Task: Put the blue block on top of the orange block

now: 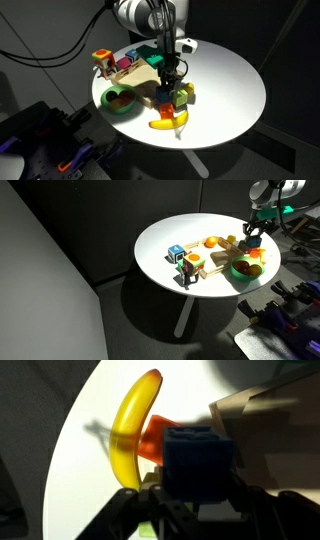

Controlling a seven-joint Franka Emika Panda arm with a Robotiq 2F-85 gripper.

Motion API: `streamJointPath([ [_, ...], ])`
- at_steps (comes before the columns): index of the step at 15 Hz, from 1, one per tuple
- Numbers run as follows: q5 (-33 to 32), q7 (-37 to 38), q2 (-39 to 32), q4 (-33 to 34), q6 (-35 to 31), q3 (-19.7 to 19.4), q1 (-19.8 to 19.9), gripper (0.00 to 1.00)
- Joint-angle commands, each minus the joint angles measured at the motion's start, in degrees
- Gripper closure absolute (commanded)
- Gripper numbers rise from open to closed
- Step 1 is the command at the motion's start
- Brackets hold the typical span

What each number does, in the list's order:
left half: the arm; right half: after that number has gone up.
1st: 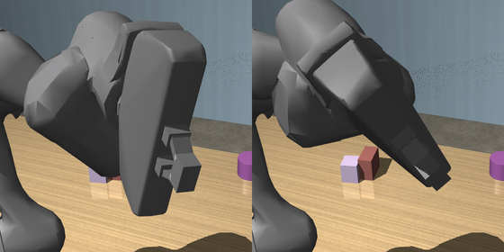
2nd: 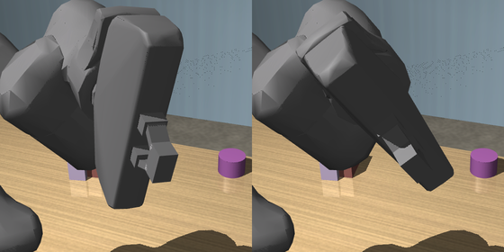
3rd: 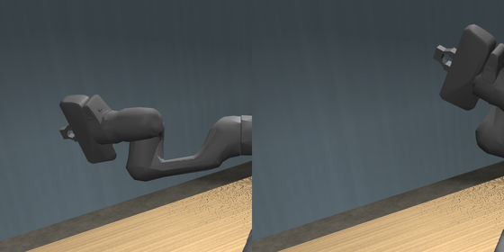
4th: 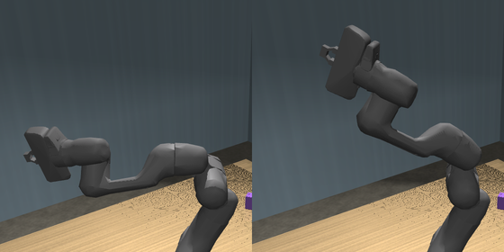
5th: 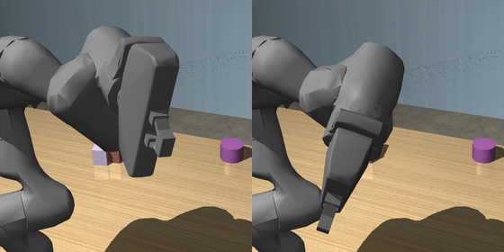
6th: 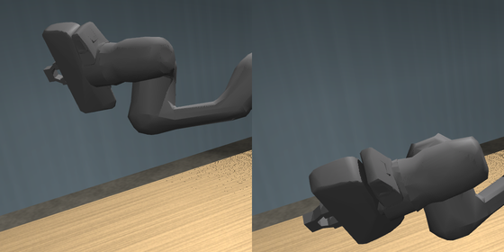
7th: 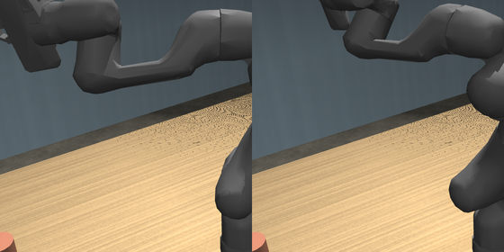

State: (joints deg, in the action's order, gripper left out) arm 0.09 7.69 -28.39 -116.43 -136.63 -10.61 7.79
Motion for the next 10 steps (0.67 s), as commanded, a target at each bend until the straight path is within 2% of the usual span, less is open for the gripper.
streamJointPath([
  [1, -0.1, -0.5, -0.9, 1.8, 0.6, -0.1, 1.0, 0.68],
  [9, -0.4, -0.5, -2.6, 2.6, 0.7, -0.5, 1.5, 0.68],
  [10, -0.4, -0.5, -2.7, 2.7, 0.7, -0.5, 1.5, 0.6],
])
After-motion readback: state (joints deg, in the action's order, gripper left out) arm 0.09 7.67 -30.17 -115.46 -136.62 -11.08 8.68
